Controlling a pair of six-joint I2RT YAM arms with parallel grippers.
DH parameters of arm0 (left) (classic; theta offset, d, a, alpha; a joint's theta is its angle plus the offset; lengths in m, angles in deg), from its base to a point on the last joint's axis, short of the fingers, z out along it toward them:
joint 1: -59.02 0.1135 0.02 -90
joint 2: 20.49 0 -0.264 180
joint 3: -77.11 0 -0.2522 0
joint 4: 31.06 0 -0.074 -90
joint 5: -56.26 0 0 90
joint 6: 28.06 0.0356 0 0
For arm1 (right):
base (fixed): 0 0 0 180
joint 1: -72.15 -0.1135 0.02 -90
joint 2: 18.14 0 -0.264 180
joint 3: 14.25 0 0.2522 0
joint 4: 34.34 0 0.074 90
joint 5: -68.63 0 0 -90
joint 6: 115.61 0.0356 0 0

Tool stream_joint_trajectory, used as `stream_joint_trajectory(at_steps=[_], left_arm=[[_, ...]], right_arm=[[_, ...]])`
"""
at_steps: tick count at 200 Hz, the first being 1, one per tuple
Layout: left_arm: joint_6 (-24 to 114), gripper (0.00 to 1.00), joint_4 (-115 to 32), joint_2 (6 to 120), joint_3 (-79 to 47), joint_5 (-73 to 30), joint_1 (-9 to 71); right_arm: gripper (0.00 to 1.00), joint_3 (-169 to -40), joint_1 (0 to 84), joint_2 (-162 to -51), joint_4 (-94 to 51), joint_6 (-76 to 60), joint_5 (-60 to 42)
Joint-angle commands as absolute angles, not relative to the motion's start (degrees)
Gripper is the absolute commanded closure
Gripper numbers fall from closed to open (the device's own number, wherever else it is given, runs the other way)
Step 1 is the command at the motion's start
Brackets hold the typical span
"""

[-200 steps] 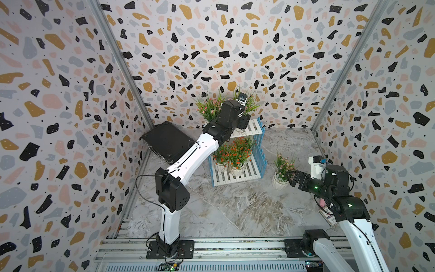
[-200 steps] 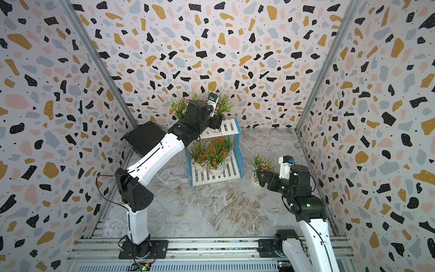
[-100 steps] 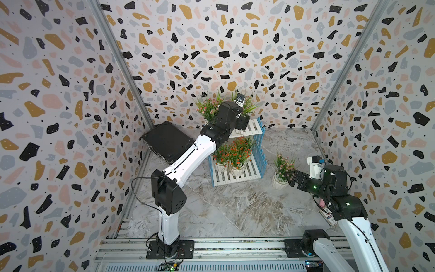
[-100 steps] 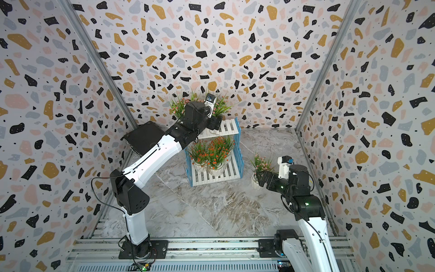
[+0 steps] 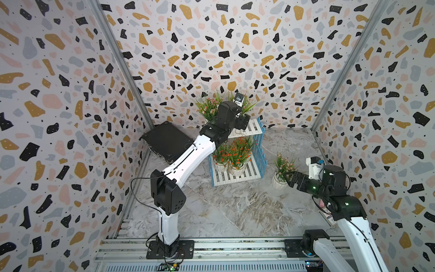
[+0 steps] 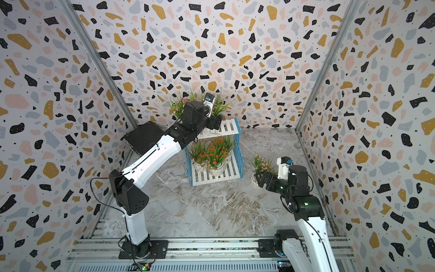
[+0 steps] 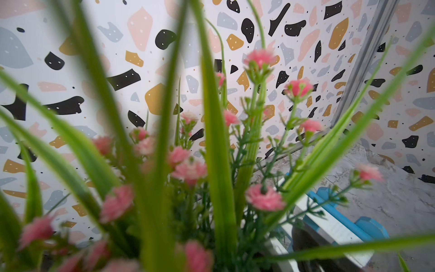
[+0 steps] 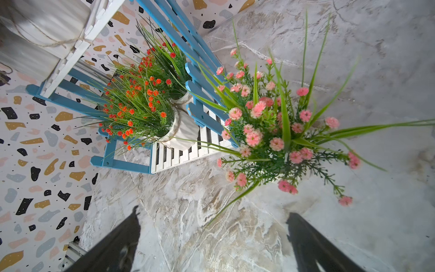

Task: Place the baby's breath potted plants on the rack by color
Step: Place the baby's breath potted plant on the rack.

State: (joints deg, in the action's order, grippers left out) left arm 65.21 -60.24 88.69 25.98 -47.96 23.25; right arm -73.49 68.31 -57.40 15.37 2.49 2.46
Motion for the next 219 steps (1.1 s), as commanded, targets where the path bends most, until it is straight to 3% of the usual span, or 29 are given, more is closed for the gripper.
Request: stream_joint_trajectory(at_steps=[1,117,219], left_arm=[[64.38,0.01,-58.12,84.48,26.8,-47.91,23.86],[63.45,0.01,-55.61,79.48,24.49,-40.6,23.86],[54.12,0.01,-56.58,68.9,20.73,-25.1,23.84]], right_arm=[[0.01,-73.39,68.54,-56.85,14.43,2.6,3.15],[0.0,-75.46,68.51,-58.05,14.71,2.1,3.51],[0.01,-83.02,67.58,-68.38,5.95,4.93,1.83]])
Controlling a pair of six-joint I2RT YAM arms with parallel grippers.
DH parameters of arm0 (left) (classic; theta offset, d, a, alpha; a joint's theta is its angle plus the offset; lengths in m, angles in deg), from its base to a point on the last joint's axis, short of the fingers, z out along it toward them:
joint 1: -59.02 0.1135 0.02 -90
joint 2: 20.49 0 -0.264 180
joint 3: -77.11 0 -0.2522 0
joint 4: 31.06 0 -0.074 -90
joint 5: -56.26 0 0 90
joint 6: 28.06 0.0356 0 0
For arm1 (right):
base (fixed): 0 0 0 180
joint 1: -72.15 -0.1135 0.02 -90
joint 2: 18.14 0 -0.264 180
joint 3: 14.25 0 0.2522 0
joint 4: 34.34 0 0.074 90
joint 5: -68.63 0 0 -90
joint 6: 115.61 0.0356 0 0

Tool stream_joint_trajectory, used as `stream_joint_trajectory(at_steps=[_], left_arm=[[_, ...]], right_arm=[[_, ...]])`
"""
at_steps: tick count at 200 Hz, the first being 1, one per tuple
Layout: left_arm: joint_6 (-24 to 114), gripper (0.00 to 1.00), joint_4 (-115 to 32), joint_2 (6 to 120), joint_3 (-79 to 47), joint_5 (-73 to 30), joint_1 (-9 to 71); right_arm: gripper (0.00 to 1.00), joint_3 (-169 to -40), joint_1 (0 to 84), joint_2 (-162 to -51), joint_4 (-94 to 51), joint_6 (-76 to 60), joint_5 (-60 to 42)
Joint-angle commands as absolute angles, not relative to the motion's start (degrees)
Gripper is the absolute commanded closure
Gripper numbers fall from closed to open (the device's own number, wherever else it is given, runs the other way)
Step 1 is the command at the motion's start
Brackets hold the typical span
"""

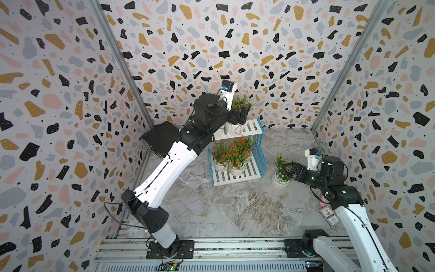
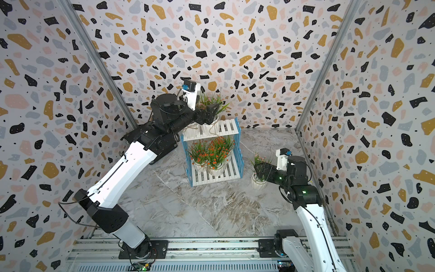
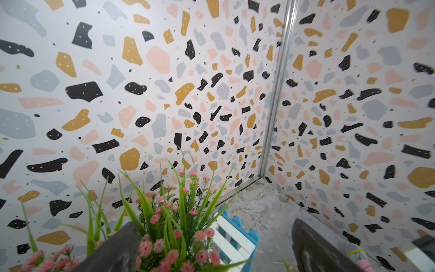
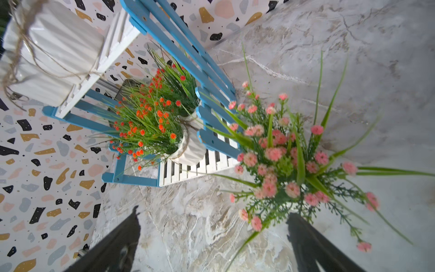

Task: Place the baby's breath potted plants on the rack by color
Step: Place the baby's breath potted plant on the rack, then adjust the baby's breath potted plant at the rack.

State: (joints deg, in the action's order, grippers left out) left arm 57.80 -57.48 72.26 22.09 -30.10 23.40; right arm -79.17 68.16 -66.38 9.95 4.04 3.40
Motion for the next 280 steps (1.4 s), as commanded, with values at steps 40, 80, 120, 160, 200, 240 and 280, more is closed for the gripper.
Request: stream_joint_trajectory(at_steps=[40,80,120,160,200,240,280], left_arm=[[51.24,0.01,-56.49,60.62,10.06,-25.48,23.86],[47.94,0.01,-53.42,48.29,-6.91,-29.17,23.85],[45.71,0.01,-58.41,38.59,-18.23,-34.26,23.86],[42.45,0.01,-62.03,31.91,-29.12,-37.59,23.95],[40.26,0.01,-62.36,27.75,-37.28,-37.78,23.95],[40.57,0.01,-63.61,25.33,-39.65,-37.78,23.95],[40.95,0.01,-64.71,24.17,-40.03,-38.53,23.95]], right_arm=[[0.02,-89.93,64.96,-76.51,2.59,4.04,-1.1],[0.05,-101.31,61.29,-87.92,0.77,0.34,-5.6],[0.05,-112.59,55.95,-98.62,2.21,-7.64,-11.92],[0.06,-120.35,51.06,-106.57,1.3,-13.43,-17.3],[0.06,-125.32,47.82,-112.32,-2.16,-17.26,-20.82],[0.06,-128.67,46.89,-116.47,-5.0,-18.67,-20.27],[0.05,-127.54,46.51,-118.02,-9.37,-17.85,-14.93]])
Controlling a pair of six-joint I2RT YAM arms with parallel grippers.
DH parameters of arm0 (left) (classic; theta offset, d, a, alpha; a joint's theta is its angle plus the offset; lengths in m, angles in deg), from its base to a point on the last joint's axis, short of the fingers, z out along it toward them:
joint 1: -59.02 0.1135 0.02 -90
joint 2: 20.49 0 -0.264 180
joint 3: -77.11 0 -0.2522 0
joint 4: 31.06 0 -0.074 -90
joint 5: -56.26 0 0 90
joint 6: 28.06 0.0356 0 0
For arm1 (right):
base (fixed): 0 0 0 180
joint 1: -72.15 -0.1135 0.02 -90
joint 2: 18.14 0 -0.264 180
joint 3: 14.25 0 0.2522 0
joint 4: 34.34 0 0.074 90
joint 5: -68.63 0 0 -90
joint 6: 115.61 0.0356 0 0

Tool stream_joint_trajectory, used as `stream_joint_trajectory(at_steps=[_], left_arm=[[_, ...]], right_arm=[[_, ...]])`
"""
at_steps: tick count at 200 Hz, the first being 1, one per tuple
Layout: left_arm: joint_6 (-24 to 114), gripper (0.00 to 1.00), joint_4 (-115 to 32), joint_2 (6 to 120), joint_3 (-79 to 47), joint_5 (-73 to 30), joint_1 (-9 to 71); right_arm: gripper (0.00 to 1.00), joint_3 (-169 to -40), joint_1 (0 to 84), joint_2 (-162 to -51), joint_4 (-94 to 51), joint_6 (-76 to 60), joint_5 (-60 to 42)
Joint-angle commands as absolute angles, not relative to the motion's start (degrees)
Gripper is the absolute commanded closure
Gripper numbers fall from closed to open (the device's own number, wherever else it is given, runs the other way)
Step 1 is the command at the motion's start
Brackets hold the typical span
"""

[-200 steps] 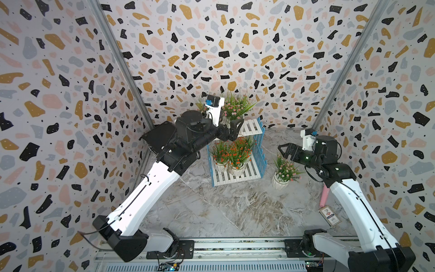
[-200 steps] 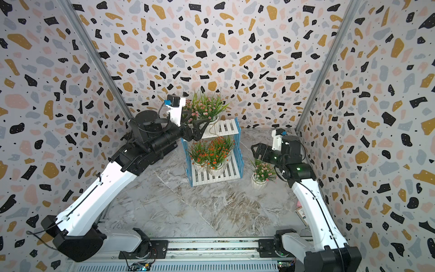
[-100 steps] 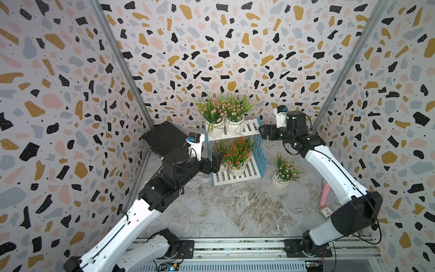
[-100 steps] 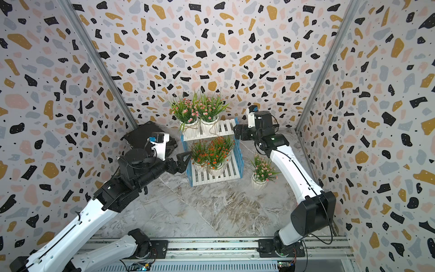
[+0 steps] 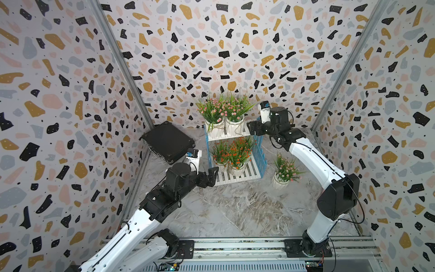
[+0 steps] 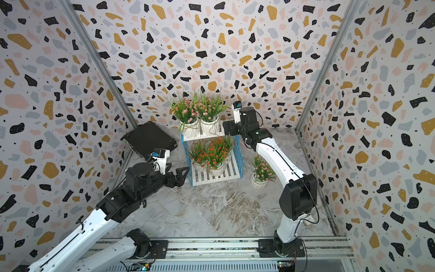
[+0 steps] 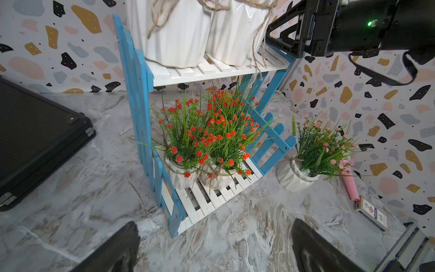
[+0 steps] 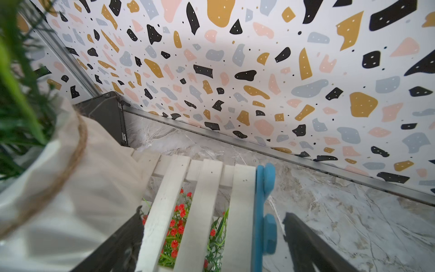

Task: Place the baby's breath potted plants on the rack by color
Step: Adjust the baby's breath potted plant at the rack.

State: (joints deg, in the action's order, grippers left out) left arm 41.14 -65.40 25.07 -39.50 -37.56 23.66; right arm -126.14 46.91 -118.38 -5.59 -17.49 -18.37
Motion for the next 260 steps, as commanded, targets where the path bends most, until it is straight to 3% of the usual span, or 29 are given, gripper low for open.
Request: stream_joint_trajectory(at_steps=[1,95,193,260], left_arm=[[40.99,0.01,-64.69,24.16,-40.1,-38.51,23.95],[41.01,0.01,-63.54,25.03,-40.53,-38.2,23.93],[41.11,0.01,-63.57,25.83,-40.86,-38.14,23.95],[40.73,0.01,-63.76,26.8,-41.68,-38.4,23.95]], right_arm=[[0.05,-127.48,46.54,-118.0,-9.48,-17.82,-14.77],[0.04,-125.56,44.82,-117.52,-10.65,-17.67,-10.13],[0.01,-127.1,46.34,-115.15,-4.71,-19.45,-23.29],[0.01,-117.6,51.24,-102.25,0.17,-14.43,-24.89]])
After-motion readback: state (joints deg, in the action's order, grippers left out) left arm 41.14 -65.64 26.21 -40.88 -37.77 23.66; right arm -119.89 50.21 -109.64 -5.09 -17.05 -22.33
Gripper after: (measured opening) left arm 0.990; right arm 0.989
